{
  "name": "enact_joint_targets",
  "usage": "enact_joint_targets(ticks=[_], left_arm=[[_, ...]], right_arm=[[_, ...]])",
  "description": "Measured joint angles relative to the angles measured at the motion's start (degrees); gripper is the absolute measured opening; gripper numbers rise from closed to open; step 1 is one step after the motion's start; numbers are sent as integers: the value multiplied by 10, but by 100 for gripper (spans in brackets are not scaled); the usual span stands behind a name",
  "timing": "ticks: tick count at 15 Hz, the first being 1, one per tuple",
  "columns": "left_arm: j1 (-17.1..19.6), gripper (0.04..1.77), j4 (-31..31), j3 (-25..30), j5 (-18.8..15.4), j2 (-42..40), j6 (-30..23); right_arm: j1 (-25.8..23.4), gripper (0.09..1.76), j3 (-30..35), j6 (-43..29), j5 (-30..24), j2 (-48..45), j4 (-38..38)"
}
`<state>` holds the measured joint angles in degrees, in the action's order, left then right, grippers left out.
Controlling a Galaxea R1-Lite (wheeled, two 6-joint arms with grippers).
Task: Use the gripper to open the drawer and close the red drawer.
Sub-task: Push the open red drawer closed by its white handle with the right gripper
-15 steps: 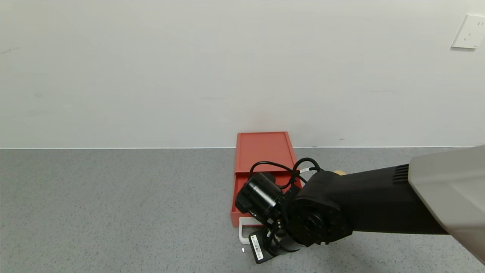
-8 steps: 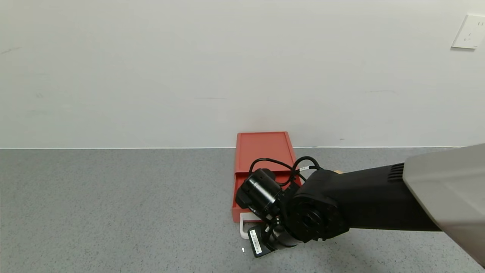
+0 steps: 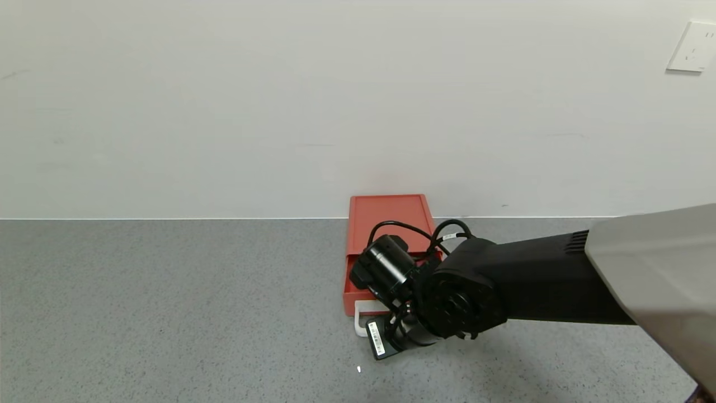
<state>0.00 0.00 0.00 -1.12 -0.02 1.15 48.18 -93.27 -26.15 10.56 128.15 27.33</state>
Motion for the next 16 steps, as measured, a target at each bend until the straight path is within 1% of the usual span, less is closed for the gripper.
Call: enact_joint_targets(ticks=[8, 12, 16], left_arm=[[0, 172, 0, 0, 0, 0, 0], [0, 172, 0, 0, 0, 0, 0], [0, 172, 0, 0, 0, 0, 0]], right_arm=[[-21, 12, -39, 21, 0, 24, -1], [-33, 11, -49, 44, 0, 35, -28], [-45, 11, -69, 56, 0, 42, -29]])
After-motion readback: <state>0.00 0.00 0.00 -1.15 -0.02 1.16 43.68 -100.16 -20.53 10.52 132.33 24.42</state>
